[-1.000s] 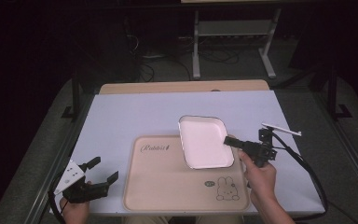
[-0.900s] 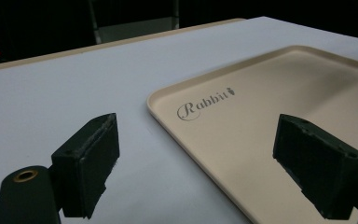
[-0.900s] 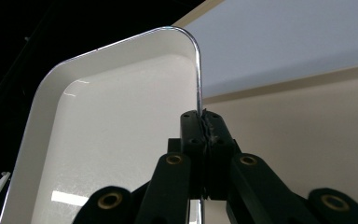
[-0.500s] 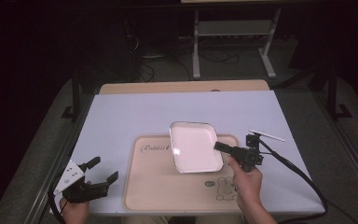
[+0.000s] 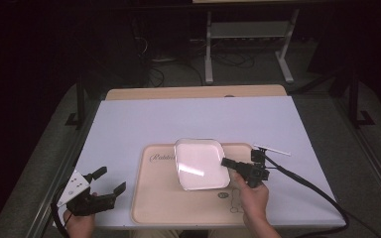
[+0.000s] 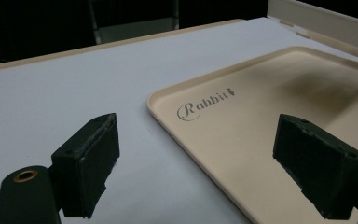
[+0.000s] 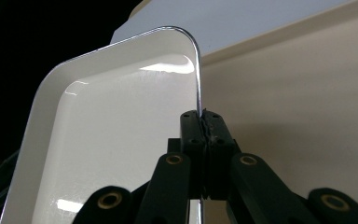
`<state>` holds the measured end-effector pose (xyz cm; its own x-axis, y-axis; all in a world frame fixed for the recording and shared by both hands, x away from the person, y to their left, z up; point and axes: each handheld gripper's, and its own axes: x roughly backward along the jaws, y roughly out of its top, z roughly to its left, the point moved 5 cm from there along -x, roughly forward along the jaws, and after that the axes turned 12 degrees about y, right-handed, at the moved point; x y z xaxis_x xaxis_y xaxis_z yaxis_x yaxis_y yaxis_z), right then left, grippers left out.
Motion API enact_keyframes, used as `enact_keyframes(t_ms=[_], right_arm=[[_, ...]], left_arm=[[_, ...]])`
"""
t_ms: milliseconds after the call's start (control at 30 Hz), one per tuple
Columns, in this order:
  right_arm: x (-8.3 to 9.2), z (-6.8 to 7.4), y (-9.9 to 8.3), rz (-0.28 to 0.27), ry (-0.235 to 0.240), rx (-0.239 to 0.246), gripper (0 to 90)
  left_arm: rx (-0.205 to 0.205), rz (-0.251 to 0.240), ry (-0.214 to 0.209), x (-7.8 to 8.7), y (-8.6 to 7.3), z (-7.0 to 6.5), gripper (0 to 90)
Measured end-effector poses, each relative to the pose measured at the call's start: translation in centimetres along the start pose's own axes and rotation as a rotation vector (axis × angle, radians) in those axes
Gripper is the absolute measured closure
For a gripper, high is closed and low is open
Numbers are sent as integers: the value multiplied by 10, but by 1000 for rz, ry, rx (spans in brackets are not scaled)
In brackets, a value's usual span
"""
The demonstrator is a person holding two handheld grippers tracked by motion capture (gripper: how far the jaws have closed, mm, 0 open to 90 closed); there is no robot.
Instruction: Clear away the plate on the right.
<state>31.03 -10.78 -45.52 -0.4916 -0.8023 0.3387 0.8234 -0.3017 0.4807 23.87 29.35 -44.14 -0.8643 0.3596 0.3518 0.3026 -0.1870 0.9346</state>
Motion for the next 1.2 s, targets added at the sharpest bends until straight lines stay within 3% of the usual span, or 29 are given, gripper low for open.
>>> enact_keyframes(t_ms=[400, 1200], right_arm=[[-10, -13, -11, 41, -72, -7, 876], [-12, -27, -16, 77, -154, -10, 831]], left_arm=[[3, -1, -3, 0, 0, 0, 140], [0, -4, -6, 0, 0, -1, 139]])
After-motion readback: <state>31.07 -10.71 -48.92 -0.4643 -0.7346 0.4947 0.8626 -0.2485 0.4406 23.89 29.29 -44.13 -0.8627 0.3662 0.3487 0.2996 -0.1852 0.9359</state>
